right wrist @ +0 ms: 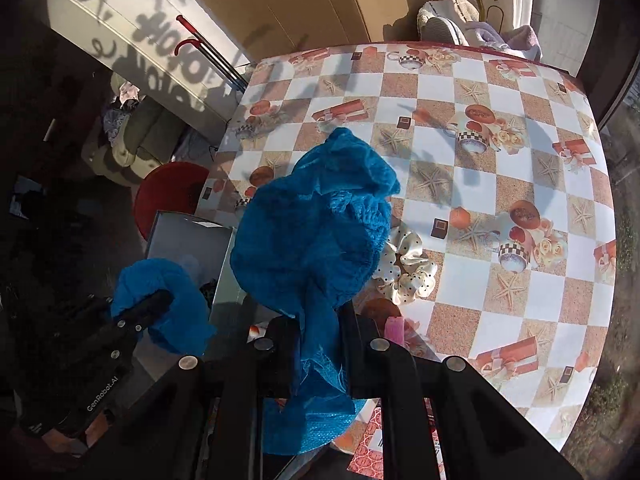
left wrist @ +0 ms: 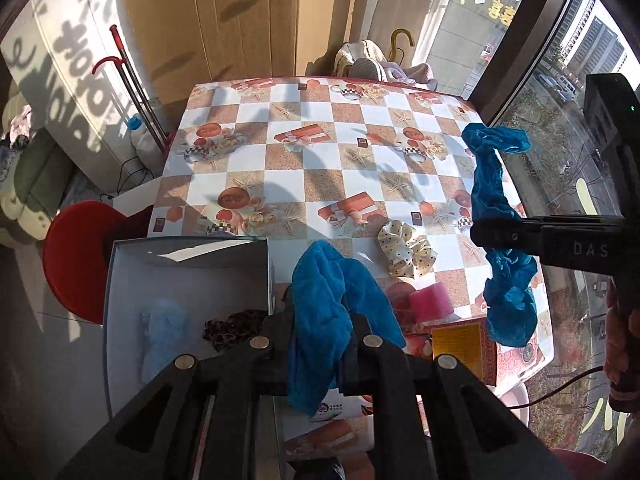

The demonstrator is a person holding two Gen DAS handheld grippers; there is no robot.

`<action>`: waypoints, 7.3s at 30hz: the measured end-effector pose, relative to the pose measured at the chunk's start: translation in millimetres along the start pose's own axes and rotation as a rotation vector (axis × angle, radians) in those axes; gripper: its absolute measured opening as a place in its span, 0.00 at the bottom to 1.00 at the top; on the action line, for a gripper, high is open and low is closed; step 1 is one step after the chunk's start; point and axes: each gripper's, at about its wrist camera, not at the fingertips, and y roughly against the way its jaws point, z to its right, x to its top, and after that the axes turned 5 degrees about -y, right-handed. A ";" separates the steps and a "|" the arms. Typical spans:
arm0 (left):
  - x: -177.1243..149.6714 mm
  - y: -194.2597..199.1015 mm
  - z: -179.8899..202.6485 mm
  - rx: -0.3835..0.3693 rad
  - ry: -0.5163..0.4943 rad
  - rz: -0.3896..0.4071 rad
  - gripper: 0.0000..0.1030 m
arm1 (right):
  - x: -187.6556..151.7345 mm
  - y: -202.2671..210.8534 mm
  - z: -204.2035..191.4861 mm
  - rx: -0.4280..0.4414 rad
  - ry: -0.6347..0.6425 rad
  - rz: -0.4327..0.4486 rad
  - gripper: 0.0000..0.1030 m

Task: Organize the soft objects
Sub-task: 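Lift and carry both blue cloths over the white box with both tools, then hold both blue cloths above the white box, then open both tools to drop the blue cloths into the box, then move both tools back over the table toward the remaining items, then grasp the dark striped knit hat with left tool while right tool grasps polka-dot scrunchie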

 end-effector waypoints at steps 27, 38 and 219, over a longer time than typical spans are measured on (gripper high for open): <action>-138.1 47.4 -105.1 0.209 0.225 -0.050 0.15 | -80.1 -83.7 -220.3 0.092 0.399 -0.144 0.16; -139.0 46.0 -100.7 0.213 0.210 -0.063 0.15 | -81.2 -86.0 -221.2 0.095 0.405 -0.148 0.16; 17.8 -214.8 55.1 -0.068 0.084 -0.697 1.00 | 49.3 -212.0 98.7 -0.284 0.229 -0.553 1.00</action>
